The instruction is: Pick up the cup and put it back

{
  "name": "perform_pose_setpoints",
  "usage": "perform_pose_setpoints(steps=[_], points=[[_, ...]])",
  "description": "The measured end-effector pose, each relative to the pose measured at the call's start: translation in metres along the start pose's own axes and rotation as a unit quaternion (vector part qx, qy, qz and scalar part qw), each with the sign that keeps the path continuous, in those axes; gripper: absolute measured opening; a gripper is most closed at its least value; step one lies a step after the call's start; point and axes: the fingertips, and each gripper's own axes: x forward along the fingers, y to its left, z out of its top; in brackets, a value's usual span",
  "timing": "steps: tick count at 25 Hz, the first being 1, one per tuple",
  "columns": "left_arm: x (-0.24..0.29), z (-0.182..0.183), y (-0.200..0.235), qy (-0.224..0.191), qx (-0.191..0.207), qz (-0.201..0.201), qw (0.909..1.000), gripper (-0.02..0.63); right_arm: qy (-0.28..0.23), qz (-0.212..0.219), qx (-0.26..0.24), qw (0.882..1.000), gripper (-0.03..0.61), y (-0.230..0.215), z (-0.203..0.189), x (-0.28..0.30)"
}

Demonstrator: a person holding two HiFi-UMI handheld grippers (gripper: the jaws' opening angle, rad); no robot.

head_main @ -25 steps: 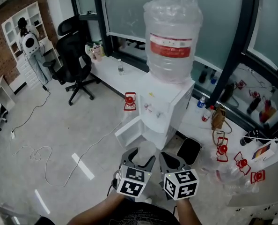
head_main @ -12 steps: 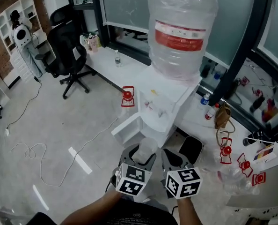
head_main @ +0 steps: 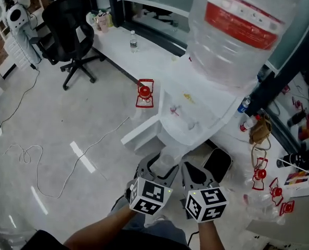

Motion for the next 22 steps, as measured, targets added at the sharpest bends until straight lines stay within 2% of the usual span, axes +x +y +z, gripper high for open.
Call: perform_pose_setpoints(steps=[10,15,22], points=[[0.089,-0.081,0.059,-0.009,-0.015,-0.003,0.9998,0.265,0.032,0.01,-0.016,0.999,0.021,-0.035,-0.052,0.109],[0.138,-0.136,0.078,-0.013,-0.021,-0.002,0.9997,0.265,0.035,0.023,-0.018,0.999,0.021,-0.05,-0.1,0.161],[0.206,-0.21,0.091,-0.033,-0.002,-0.01,0.9994,0.265,0.028,0.02,-0.024,0.999,0.021,-0.081,-0.175,0.223]])
